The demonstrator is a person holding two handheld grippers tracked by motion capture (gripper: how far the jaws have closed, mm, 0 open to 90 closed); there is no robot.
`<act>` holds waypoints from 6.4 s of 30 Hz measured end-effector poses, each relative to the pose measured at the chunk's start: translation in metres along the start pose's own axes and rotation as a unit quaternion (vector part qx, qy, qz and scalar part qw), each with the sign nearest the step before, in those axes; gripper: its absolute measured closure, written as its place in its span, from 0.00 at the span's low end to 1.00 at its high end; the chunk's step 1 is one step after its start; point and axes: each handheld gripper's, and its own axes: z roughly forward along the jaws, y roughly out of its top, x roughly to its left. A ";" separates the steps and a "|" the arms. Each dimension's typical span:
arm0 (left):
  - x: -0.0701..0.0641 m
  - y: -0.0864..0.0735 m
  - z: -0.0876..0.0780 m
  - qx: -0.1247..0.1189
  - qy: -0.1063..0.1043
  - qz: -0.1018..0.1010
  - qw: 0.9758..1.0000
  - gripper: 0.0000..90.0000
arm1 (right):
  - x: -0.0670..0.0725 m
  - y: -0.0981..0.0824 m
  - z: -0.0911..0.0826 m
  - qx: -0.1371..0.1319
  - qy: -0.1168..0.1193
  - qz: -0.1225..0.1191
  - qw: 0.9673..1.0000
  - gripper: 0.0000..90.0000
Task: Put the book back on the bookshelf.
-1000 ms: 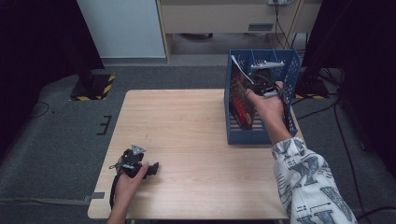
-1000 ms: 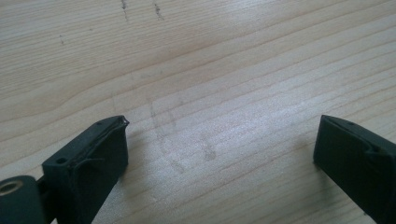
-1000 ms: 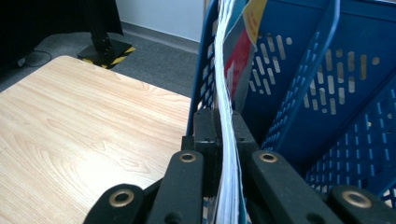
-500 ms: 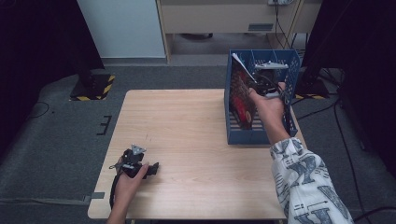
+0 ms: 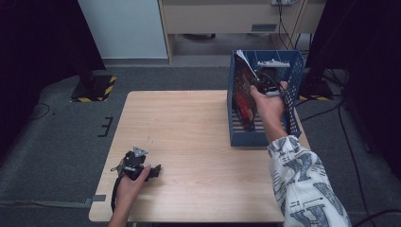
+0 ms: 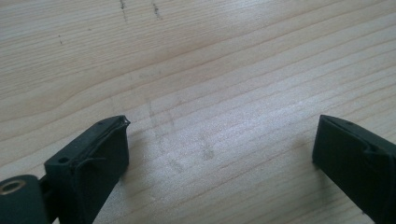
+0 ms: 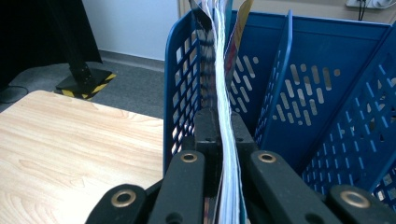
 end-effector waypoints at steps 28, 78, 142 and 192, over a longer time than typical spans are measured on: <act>-0.001 0.000 0.000 0.001 -0.001 0.000 1.000 0.03 | 0.000 0.011 0.012 0.006 -0.034 0.000 0.999 0.97; -0.002 0.001 0.001 0.000 -0.002 0.002 1.000 0.04 | 0.030 0.005 0.021 -0.005 -0.005 -0.028 1.000 0.79; -0.004 0.001 0.001 0.000 -0.005 0.003 1.000 0.03 | 0.046 -0.041 -0.007 -0.037 0.039 -0.084 0.995 0.30; -0.005 -0.001 0.002 -0.006 -0.003 0.003 1.000 0.01 | 0.031 -0.104 -0.060 -0.022 0.105 -0.094 0.990 0.04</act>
